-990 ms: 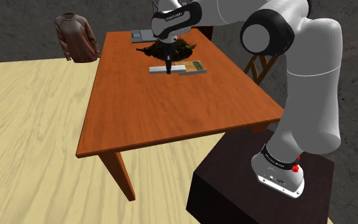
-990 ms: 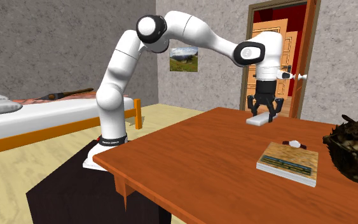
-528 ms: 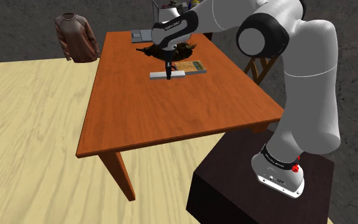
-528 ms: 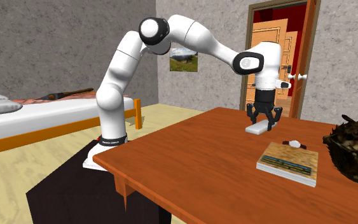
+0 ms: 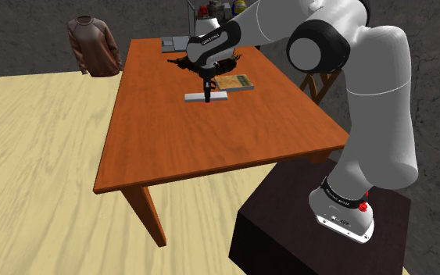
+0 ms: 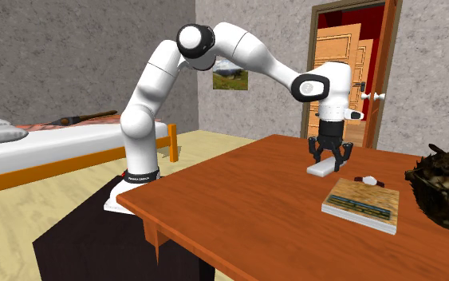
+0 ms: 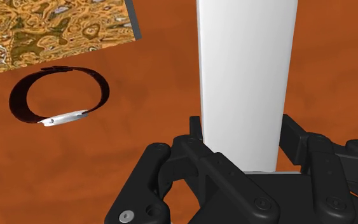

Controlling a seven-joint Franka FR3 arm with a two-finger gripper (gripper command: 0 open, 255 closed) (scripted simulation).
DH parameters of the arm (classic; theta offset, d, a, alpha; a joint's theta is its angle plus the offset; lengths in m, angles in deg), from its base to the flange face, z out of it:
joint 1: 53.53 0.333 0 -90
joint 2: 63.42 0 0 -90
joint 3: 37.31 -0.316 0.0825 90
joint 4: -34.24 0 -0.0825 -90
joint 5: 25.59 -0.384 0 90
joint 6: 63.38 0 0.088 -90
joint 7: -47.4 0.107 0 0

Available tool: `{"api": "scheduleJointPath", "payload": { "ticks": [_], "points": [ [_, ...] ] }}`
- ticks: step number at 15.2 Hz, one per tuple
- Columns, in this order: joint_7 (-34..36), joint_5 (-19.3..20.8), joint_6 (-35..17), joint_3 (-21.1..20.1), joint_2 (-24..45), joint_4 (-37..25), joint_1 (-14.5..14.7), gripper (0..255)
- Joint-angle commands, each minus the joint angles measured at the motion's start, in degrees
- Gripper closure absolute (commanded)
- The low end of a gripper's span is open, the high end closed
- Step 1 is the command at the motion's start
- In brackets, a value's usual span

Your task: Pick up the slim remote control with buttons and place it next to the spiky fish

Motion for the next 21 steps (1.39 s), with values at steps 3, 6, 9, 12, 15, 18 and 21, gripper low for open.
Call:
{"api": "scheduleJointPath", "payload": {
  "ticks": [3, 6, 9, 12, 15, 18, 21],
  "points": [
    [-0.01, -0.01, -0.06, 0.0, 0.0, 0.03, 0.0, 255],
    [0.0, -0.01, -0.07, 0.0, -0.01, 0.04, 0.01, 0],
    [0.0, -0.01, -0.07, 0.0, -0.01, 0.04, 0.01, 0],
    [0.64, 1.03, 2.91, 0.61, -1.73, -1.39, 0.37, 0],
    [1.17, 1.87, 5.67, 1.07, -3.08, -2.98, 0.6, 0],
    [1.17, 1.87, 5.67, 1.07, -3.08, -2.97, 0.6, 0],
    [1.17, 1.87, 5.67, 1.07, -3.08, -2.98, 0.6, 0]
  ]
}}
